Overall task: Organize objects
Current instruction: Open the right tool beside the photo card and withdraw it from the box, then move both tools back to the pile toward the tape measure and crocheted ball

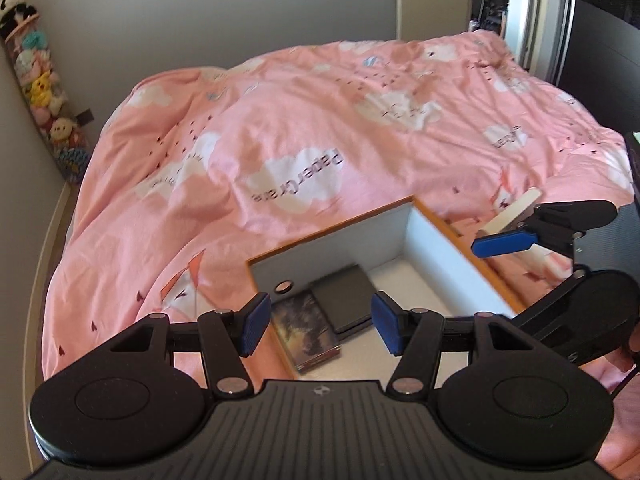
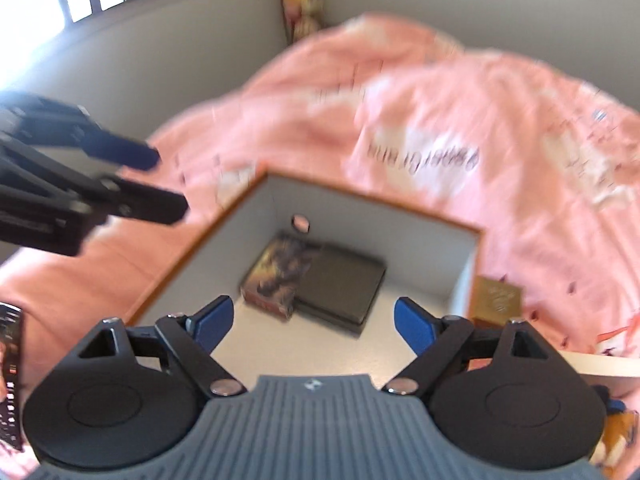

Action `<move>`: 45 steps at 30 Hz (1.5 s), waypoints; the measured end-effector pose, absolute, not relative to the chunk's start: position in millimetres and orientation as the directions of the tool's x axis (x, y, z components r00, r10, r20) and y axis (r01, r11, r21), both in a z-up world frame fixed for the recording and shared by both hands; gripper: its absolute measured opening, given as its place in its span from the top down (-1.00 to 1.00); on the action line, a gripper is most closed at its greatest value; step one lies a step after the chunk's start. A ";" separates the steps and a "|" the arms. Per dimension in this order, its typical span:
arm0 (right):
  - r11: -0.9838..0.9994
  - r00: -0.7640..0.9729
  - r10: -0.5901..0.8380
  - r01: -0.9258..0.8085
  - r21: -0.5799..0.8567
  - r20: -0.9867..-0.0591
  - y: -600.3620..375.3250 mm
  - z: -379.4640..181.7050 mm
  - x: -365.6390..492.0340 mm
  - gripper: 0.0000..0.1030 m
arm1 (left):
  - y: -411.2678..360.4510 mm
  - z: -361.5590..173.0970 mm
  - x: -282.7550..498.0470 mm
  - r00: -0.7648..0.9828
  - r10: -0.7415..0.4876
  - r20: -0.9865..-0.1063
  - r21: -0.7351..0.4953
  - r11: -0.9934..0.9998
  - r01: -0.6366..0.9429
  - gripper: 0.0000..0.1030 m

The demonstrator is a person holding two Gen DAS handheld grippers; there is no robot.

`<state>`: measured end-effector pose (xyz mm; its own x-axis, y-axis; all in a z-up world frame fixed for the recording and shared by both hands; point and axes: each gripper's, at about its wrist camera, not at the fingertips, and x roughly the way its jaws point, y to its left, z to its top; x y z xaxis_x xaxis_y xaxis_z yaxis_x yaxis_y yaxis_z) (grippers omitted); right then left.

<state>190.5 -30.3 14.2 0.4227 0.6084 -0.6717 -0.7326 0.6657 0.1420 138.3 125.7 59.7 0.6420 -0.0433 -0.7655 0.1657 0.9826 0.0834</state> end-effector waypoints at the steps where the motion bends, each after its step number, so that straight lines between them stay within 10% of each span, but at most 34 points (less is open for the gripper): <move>1: 0.679 0.445 0.617 -0.718 0.153 -0.649 -42.8 18.0 186.7 -0.71 | 119.6 63.5 135.7 0.650 -0.059 -0.757 0.075 0.981 0.176 -0.32; 7: 0.780 0.569 0.559 -0.607 0.151 -0.603 -121.7 29.0 166.3 -0.69 | 75.1 73.4 126.9 0.649 -0.182 -0.739 0.001 0.963 0.271 -0.26; 22: 0.931 0.567 0.297 -0.351 0.101 -0.768 -262.7 -39.5 147.0 0.22 | -82.2 -16.9 136.1 0.367 -0.443 -0.818 -0.074 0.714 0.696 0.02; 45: 0.912 0.384 0.235 -0.404 0.067 -0.893 -267.2 -117.1 157.4 -0.02 | -178.0 -111.6 162.9 0.231 -0.242 -0.942 0.096 0.466 0.880 -0.11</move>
<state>157.4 -267.2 -117.0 0.3839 0.2352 -0.8929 -0.4039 0.9124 0.0667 162.9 -178.0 -111.6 0.2308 -0.2422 -0.9424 0.8797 0.4659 0.0957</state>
